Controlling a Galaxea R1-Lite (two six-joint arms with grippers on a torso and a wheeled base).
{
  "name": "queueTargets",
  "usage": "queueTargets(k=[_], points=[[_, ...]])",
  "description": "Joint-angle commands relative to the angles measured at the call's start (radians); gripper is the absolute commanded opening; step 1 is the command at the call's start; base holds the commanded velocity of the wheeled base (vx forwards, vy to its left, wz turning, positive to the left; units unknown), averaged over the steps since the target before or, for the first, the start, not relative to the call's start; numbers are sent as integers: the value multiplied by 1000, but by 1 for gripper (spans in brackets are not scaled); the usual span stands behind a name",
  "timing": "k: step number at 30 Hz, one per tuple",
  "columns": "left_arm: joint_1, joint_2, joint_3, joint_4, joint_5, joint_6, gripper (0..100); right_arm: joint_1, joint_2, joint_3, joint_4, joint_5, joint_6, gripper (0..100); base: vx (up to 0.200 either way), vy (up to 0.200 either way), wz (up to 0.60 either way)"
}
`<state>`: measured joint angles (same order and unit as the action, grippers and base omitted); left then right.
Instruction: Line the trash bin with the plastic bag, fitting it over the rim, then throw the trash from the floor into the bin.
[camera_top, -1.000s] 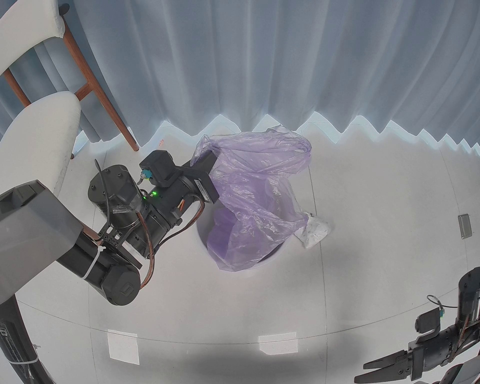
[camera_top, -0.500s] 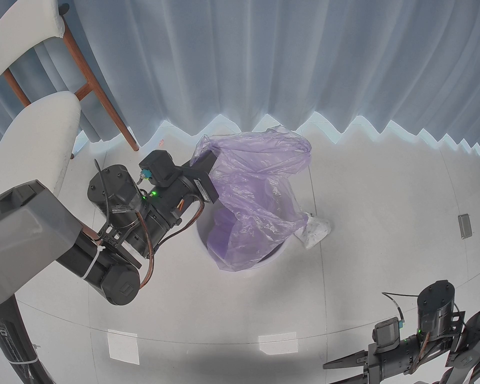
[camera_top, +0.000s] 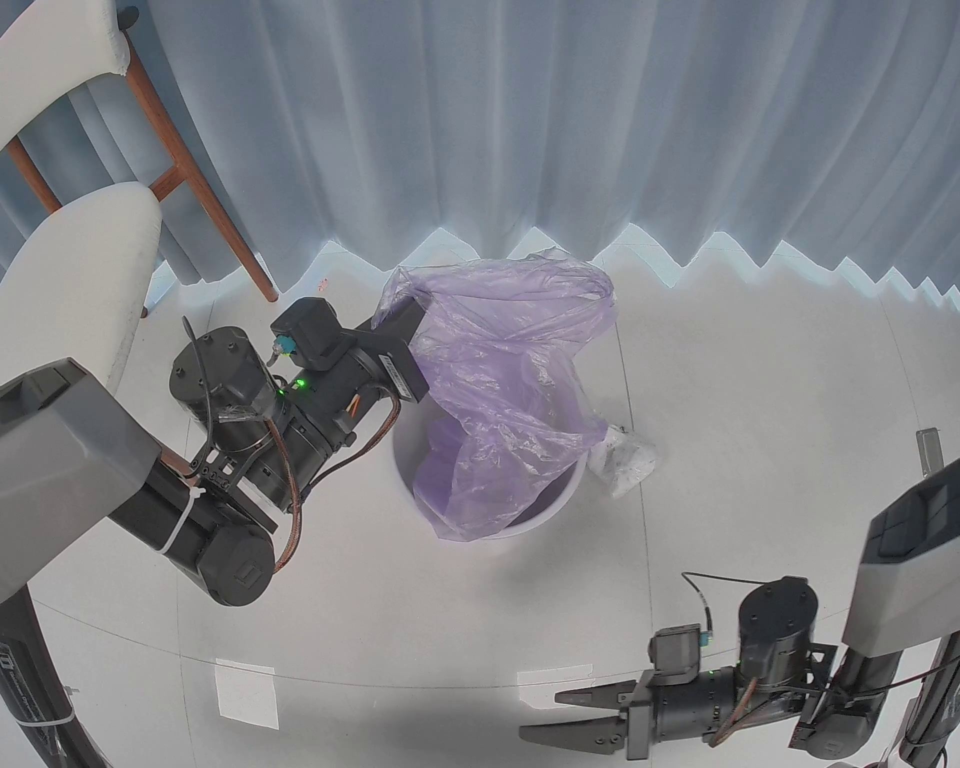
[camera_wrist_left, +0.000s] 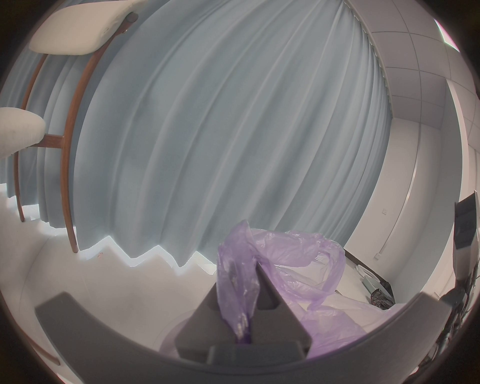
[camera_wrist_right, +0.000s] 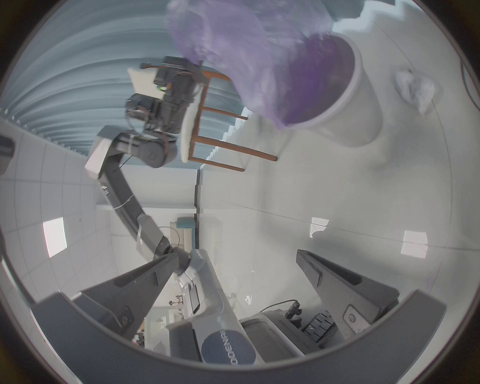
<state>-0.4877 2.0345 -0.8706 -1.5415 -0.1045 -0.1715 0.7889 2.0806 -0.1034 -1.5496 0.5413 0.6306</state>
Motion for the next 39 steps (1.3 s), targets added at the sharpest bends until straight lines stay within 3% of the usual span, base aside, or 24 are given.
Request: queueTargets(k=[1, 8, 16, 17, 26, 29, 33, 39], points=[[6, 4, -1, 0, 0, 0, 0, 35, 118, -176, -18, -58, 104, 100, 0, 0, 0], [4, 4, -1, 0, -1, 0, 0, 32, 177, -283, -20, -109, 110, 100, 0, 0, 0], [3, -2, 1, 0, 0, 1, 0, 32, 322, -526, -20, -181, 106, 100, 0, 0, 0], [4, -2, 1, 0, -1, 1, 0, 32, 331, -547, -20, -193, 107, 0, 0, 0, 0], [-5, -7, 2, 0, 0, 1, 0, 24, 365, -714, -14, -208, 161, 0, 0, 0, 0], [-5, -10, 2, 0, 0, 1, 0, 12, 394, -768, -17, -231, 162, 0, 0, 0, 0], [-5, -13, 2, 0, -1, 1, 0, -11, 441, -909, -14, -319, 158, 0, 0, 0, 0], [-9, -19, 5, 0, 0, 6, 0, -56, 455, -995, -12, -336, 149, 0, 0, 0, 0]])
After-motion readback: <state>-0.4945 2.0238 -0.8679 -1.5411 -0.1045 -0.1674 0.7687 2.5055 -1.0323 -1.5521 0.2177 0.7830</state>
